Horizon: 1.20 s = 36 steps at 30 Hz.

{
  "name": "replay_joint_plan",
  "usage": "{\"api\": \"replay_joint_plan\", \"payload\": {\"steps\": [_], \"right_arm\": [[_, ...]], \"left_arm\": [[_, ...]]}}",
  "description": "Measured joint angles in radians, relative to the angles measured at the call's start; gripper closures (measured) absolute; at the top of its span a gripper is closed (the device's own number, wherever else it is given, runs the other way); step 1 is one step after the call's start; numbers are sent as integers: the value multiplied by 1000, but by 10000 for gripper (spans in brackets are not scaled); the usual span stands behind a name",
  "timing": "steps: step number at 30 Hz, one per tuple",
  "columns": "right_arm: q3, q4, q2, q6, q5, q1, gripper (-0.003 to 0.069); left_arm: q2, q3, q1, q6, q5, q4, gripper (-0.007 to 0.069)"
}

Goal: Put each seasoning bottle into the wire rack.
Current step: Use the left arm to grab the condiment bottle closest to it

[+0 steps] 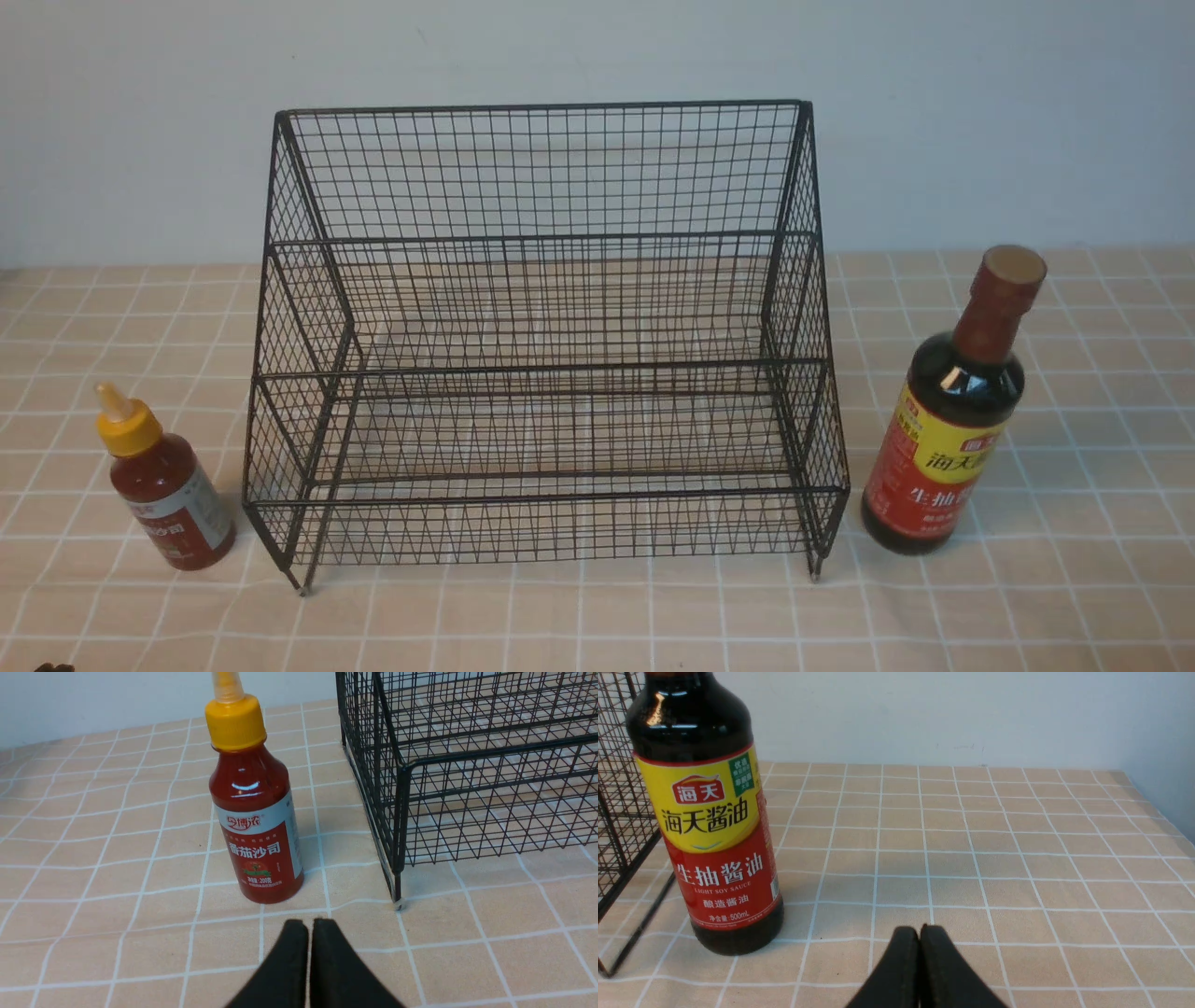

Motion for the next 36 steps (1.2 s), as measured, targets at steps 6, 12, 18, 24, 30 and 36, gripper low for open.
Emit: {"api": "replay_joint_plan", "payload": {"steps": [6,12,18,24,30,36], "right_arm": [[0,0,0,0,0,0,673],[0,0,0,0,0,0,673],[0,0,0,0,0,0,673],[0,0,0,0,0,0,673],[0,0,0,0,0,0,673],[0,0,0,1,0,0,673]], "left_arm": [[0,0,0,0,0,0,631],[0,0,0,0,0,0,631],[0,0,0,0,0,0,631],[0,0,0,0,0,0,631],[0,1,0,-20,-43,-6,631],[0,2,0,-167,-257,-209,631]]}}
